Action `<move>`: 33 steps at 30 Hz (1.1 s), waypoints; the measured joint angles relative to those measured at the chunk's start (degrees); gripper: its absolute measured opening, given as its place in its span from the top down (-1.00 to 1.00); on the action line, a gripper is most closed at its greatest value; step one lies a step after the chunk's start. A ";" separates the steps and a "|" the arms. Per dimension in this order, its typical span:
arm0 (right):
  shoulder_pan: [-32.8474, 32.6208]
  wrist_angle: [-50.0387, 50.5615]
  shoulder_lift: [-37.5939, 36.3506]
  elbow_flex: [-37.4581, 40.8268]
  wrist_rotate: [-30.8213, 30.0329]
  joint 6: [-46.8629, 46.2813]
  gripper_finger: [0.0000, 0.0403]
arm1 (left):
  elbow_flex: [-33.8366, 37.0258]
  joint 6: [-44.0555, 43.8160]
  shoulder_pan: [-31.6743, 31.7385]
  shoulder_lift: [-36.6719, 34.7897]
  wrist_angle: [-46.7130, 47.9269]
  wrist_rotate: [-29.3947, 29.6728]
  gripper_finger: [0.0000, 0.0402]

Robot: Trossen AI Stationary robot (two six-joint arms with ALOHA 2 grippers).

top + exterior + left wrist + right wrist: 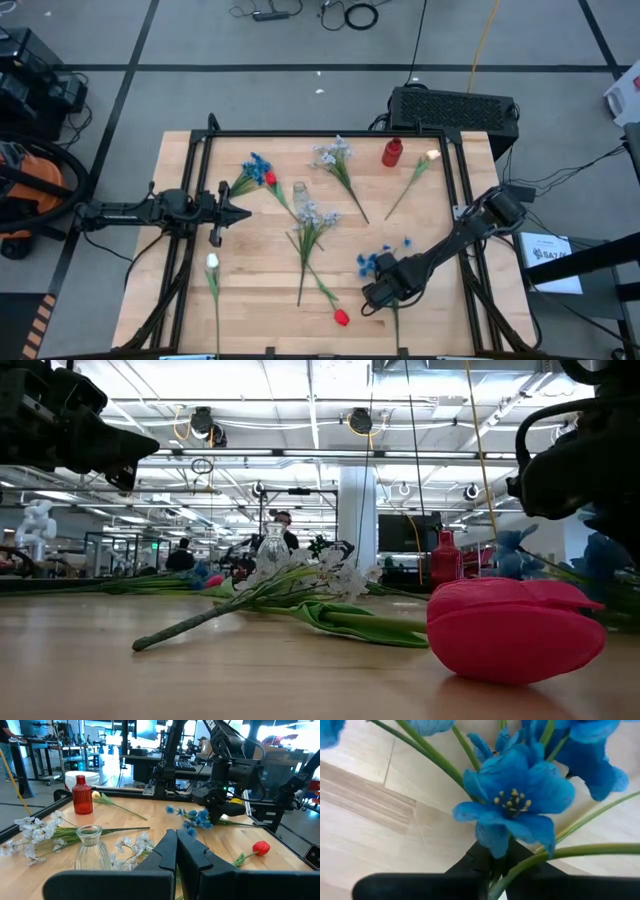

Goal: Sort flowers into vase by color
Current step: Put the bottom blue flowers into the transparent vase

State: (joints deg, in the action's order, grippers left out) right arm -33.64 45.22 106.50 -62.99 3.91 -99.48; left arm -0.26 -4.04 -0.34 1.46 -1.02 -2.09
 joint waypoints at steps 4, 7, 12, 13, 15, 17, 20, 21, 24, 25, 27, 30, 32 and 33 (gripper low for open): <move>0.36 3.10 0.21 -1.76 0.34 0.09 0.93 | -0.01 -0.01 0.00 -0.01 0.00 0.00 0.96; 0.66 5.44 0.37 -3.48 -2.00 1.45 0.97 | -0.01 0.00 0.00 0.01 0.00 0.00 0.96; 2.01 10.27 -0.31 -7.29 -11.79 4.13 0.98 | 0.01 0.00 0.00 -0.01 0.00 0.00 0.96; 2.48 10.79 -0.73 -7.95 -13.79 6.10 0.99 | 0.00 0.00 0.00 0.01 0.00 -0.02 0.96; 3.68 11.32 -2.01 -9.20 -17.85 9.43 0.99 | 0.01 -0.02 0.00 0.00 0.00 -0.02 0.96; 5.32 12.13 -3.69 -10.07 -22.49 12.10 0.99 | 0.00 0.00 0.00 0.01 0.00 -0.02 0.96; 7.90 12.41 -6.75 -10.84 -31.56 17.71 0.99 | 0.00 -0.02 0.00 0.01 0.00 -0.01 0.96; 8.93 12.14 -8.04 -10.97 -34.94 20.23 0.99 | -0.01 0.00 0.00 0.01 0.00 0.00 0.96; 12.62 9.89 -12.40 -11.07 -42.78 28.37 1.00 | 0.01 -0.02 0.00 0.01 0.00 -0.01 0.96; 14.13 8.33 -13.79 -11.07 -44.65 31.83 1.00 | 0.01 -0.02 0.00 0.00 0.00 0.00 0.96; 17.27 3.05 -16.64 -11.07 -46.72 40.68 1.00 | 0.00 -0.01 0.00 0.01 -0.02 -0.02 0.96; 22.21 -9.17 -19.29 -11.09 -47.18 57.55 1.00 | -0.01 0.00 0.00 -0.01 0.00 0.00 0.96; 25.41 -19.41 -19.70 -11.09 -45.46 69.93 1.00 | -0.01 -0.01 0.00 0.01 0.00 -0.01 0.96; 26.93 -24.76 -19.71 -11.09 -43.35 75.64 1.00 | -0.01 0.00 0.00 0.00 0.00 -0.02 0.96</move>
State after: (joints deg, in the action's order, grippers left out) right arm -6.71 20.46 86.78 -74.08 -39.44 -23.84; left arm -0.27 -4.04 -0.34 1.46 -1.02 -2.11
